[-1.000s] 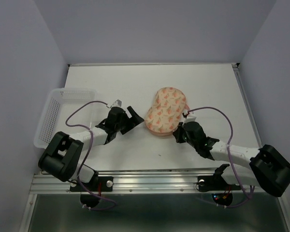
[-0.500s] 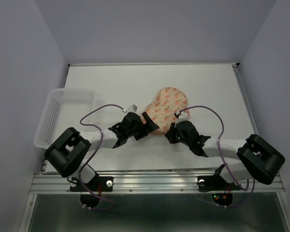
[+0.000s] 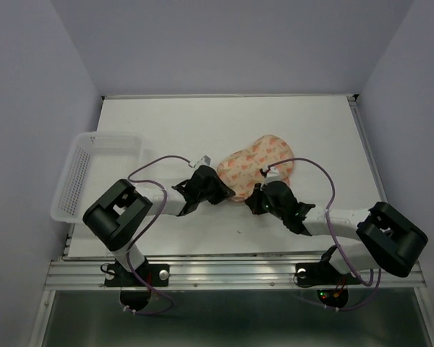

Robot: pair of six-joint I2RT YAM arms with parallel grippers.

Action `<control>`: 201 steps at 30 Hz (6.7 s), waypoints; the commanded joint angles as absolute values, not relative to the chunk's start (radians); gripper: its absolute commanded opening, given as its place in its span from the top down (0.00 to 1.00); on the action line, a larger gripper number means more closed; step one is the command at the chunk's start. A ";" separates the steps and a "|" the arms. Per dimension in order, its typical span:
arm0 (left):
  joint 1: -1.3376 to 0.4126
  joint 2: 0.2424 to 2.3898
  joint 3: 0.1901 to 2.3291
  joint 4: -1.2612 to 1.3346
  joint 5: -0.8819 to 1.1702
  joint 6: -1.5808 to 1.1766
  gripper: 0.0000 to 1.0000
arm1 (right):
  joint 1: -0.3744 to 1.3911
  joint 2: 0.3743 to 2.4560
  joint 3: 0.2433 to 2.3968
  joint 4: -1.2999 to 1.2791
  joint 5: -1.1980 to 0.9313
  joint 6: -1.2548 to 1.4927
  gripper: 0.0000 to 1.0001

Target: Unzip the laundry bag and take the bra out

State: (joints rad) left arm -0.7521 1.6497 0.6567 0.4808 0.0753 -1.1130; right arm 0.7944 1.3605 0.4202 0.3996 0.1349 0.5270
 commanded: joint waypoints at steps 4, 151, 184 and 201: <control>-0.727 1.527 0.644 0.376 0.011 -1.002 1.00 | 0.805 1.256 0.439 0.329 0.296 0.459 0.99; -0.888 1.508 0.624 0.408 -0.112 -1.233 0.05 | 0.715 1.289 0.426 0.394 0.025 0.577 0.99; -0.713 1.213 0.463 0.259 0.063 -0.954 1.00 | 0.549 1.048 0.318 0.215 0.281 0.577 0.99; -0.652 1.333 0.528 0.300 0.143 -0.885 0.15 | 0.528 1.103 0.328 0.264 -0.029 0.483 0.99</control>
State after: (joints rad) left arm -0.6701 1.3140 0.4854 0.3374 0.1661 -0.9173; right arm 0.5690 1.0847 0.3431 0.2455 -0.0341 0.5236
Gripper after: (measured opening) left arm 0.658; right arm 0.021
